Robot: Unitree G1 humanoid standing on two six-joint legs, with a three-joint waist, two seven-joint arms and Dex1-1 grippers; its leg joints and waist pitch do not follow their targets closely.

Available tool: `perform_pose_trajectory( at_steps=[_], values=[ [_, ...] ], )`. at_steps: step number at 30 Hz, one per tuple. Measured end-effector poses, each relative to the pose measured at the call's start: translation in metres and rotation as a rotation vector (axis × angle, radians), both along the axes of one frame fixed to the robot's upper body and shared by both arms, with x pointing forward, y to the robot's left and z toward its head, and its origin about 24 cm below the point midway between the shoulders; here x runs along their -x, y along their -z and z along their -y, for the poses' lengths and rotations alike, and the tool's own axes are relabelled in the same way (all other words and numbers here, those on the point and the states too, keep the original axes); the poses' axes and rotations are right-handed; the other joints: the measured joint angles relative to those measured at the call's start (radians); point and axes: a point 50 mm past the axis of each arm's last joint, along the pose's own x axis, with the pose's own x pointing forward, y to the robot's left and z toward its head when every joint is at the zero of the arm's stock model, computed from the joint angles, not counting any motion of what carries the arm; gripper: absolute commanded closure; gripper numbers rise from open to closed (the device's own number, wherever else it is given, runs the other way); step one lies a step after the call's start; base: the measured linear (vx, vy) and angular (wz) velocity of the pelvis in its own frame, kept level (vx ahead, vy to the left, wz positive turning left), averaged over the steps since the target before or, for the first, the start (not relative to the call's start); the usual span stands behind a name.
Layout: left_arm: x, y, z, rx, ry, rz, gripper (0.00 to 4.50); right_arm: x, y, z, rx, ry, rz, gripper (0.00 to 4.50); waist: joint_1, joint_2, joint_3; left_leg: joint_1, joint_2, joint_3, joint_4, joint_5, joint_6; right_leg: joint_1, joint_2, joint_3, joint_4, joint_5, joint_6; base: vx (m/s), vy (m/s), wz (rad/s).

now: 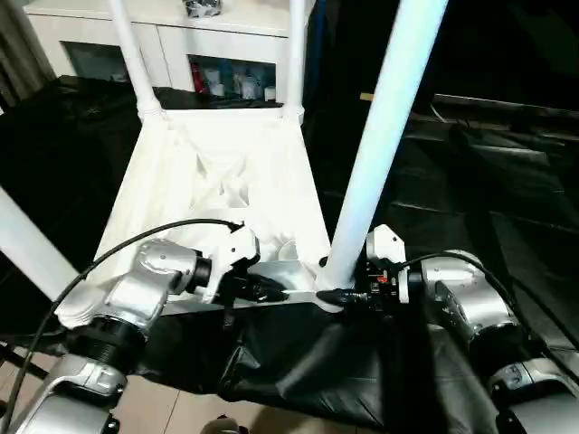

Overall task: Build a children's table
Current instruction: Rotate leg to tighten

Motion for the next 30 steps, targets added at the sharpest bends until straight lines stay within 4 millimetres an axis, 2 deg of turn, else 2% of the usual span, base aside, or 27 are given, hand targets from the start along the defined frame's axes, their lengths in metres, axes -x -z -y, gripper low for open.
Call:
perform_pose_trajectory(
  at_steps=[2, 5, 9, 12, 14, 17, 19, 24, 30],
  values=[
    [-0.006, 0.001, 0.005, -0.001, -0.060, 0.017, 4.50, -0.006, 0.003, -0.005, -0.015, 0.127, 0.018, 1.79, -0.009, 0.000, 0.000, 0.001, 0.000, 0.000, 0.000, 0.000, 0.000, 0.000, 0.000, 0.000, 0.000, 0.000, 0.001, 0.000, 0.000, 0.00],
    [-0.015, 0.002, 0.016, -0.006, -0.192, 0.053, 4.50, -0.019, 0.007, -0.020, -0.047, 0.388, 0.038, 1.80, -0.036, 0.001, 0.000, 0.003, 0.000, 0.000, -0.001, 0.001, -0.002, 0.000, 0.000, 0.000, -0.001, 0.000, 0.003, 0.000, 0.000, 0.00],
    [-0.018, 0.003, 0.026, -0.007, -0.249, 0.075, 4.50, -0.023, 0.009, -0.026, -0.048, 0.515, 0.050, 1.80, -0.042, 0.002, -0.001, 0.003, 0.000, 0.000, -0.002, 0.001, -0.002, 0.001, 0.000, 0.000, -0.002, 0.000, 0.004, 0.000, 0.000, 0.00],
    [-0.019, 0.003, 0.030, -0.005, -0.271, 0.083, 4.50, -0.024, 0.009, -0.027, -0.037, 0.545, 0.058, 1.80, -0.045, 0.005, -0.003, 0.003, -0.001, 0.000, -0.002, 0.001, -0.002, 0.001, 0.000, 0.000, -0.002, 0.000, 0.003, 0.000, 0.000, 0.00],
    [-0.019, 0.004, 0.031, -0.005, -0.273, 0.082, 4.50, -0.024, 0.009, -0.027, -0.033, 0.546, 0.060, 1.10, -0.045, 0.006, -0.003, 0.003, -0.001, 0.000, -0.003, 0.001, -0.002, 0.001, 0.000, 0.000, -0.003, 0.000, 0.004, 0.000, 0.000, 0.00],
    [-0.019, 0.004, 0.031, -0.005, -0.273, 0.085, 4.50, -0.024, 0.009, -0.028, -0.038, 0.544, 0.058, 1.01, -0.047, 0.006, -0.003, 0.003, -0.001, -0.001, -0.003, 0.001, -0.002, 0.001, 0.000, 0.000, -0.003, 0.000, 0.004, 0.000, 0.000, 0.00],
    [-0.019, 0.004, 0.031, -0.006, -0.271, 0.088, 4.50, -0.024, 0.009, -0.029, -0.039, 0.544, 0.059, 0.73, -0.048, 0.006, -0.003, 0.003, -0.001, 0.000, -0.003, 0.001, -0.002, 0.001, 0.000, 0.000, -0.004, 0.000, 0.004, 0.000, 0.000, 0.00],
    [-0.017, 0.001, 0.023, -0.002, -0.215, 0.081, 4.50, -0.021, 0.006, -0.023, -0.042, 0.433, 0.063, 0.73, -0.051, 0.005, -0.002, 0.001, -0.001, -0.001, -0.003, 0.001, -0.002, 0.000, 0.000, 0.000, -0.004, 0.003, -0.001, 0.000, 0.000, 0.00],
    [-0.008, -0.003, 0.002, -0.004, -0.082, 0.041, 4.50, -0.010, -0.001, -0.006, -0.017, 0.139, 0.049, 0.73, -0.045, 0.005, -0.002, -0.001, 0.002, 0.000, -0.007, 0.000, -0.001, -0.002, 0.002, -0.003, -0.004, -0.001, 0.000, 0.000, 0.000, 0.00]
  ],
)
